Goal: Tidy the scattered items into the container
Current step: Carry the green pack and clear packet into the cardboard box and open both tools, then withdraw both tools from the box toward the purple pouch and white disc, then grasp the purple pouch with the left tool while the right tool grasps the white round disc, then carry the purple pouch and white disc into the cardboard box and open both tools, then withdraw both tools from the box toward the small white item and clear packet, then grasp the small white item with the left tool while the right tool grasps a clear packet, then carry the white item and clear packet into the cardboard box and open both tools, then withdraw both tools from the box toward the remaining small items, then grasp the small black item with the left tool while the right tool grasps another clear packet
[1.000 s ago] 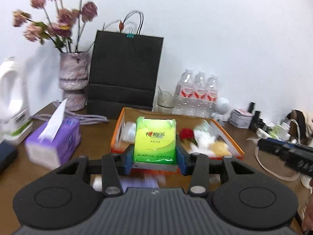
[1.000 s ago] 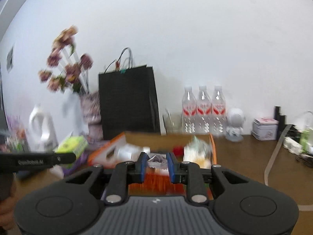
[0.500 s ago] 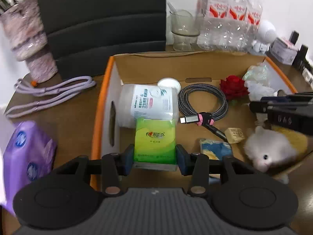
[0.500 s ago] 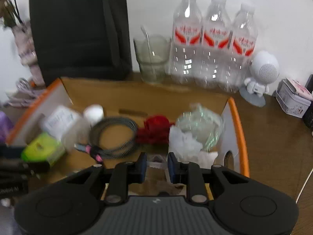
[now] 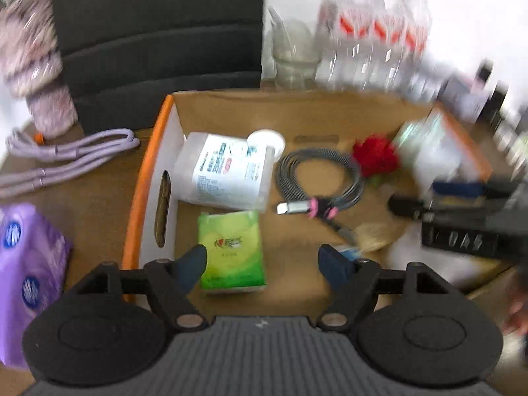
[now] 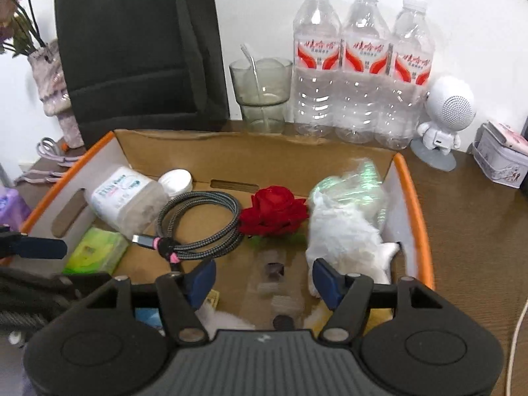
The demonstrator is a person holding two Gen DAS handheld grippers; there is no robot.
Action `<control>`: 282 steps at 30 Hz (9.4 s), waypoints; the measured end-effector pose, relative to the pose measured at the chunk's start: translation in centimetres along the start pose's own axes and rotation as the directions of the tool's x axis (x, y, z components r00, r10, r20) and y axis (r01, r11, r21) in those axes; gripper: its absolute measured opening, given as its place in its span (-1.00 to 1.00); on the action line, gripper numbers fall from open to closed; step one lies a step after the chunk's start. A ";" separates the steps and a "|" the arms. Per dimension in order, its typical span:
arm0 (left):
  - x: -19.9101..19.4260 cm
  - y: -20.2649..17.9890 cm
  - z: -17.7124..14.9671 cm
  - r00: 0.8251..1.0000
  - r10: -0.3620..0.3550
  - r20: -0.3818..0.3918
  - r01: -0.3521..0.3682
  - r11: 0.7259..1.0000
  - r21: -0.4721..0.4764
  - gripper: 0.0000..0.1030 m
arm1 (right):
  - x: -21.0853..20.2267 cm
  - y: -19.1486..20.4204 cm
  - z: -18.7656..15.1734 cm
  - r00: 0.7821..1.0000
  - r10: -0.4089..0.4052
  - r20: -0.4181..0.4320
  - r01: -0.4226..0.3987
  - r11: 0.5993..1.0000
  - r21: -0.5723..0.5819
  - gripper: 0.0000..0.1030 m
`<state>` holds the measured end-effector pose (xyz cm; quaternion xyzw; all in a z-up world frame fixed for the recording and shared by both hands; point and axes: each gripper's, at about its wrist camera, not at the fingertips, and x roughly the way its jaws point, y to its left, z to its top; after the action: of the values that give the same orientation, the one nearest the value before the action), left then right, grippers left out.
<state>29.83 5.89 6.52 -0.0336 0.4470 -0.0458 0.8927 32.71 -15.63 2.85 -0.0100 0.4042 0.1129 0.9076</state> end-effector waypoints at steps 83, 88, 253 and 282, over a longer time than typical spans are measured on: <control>-17.5 -6.2 -28.9 0.887 0.115 0.447 -0.144 0.989 0.031 -0.95 | -19.2 4.7 -26.0 0.934 0.098 0.343 -0.072 0.994 -0.087 -0.27; -20.8 -7.6 -30.8 0.847 0.091 0.523 -0.153 0.985 0.076 -0.94 | -22.2 4.3 -28.0 0.911 0.093 0.402 -0.068 0.995 -0.077 -0.27; -6.3 -0.7 -1.3 0.995 0.063 0.075 -0.077 0.977 0.196 0.40 | -6.0 -1.8 1.9 0.996 0.058 -0.064 -0.055 0.997 0.062 0.42; -5.6 -8.6 -20.4 0.970 -0.113 0.215 0.082 0.986 0.145 -0.52 | -15.6 0.9 -19.1 0.961 -0.001 0.277 -0.014 0.999 0.053 0.28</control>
<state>9.70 -2.47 -0.42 0.0000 0.3378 -0.1158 0.9341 8.42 -19.96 1.54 0.0319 0.2762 0.1053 0.9548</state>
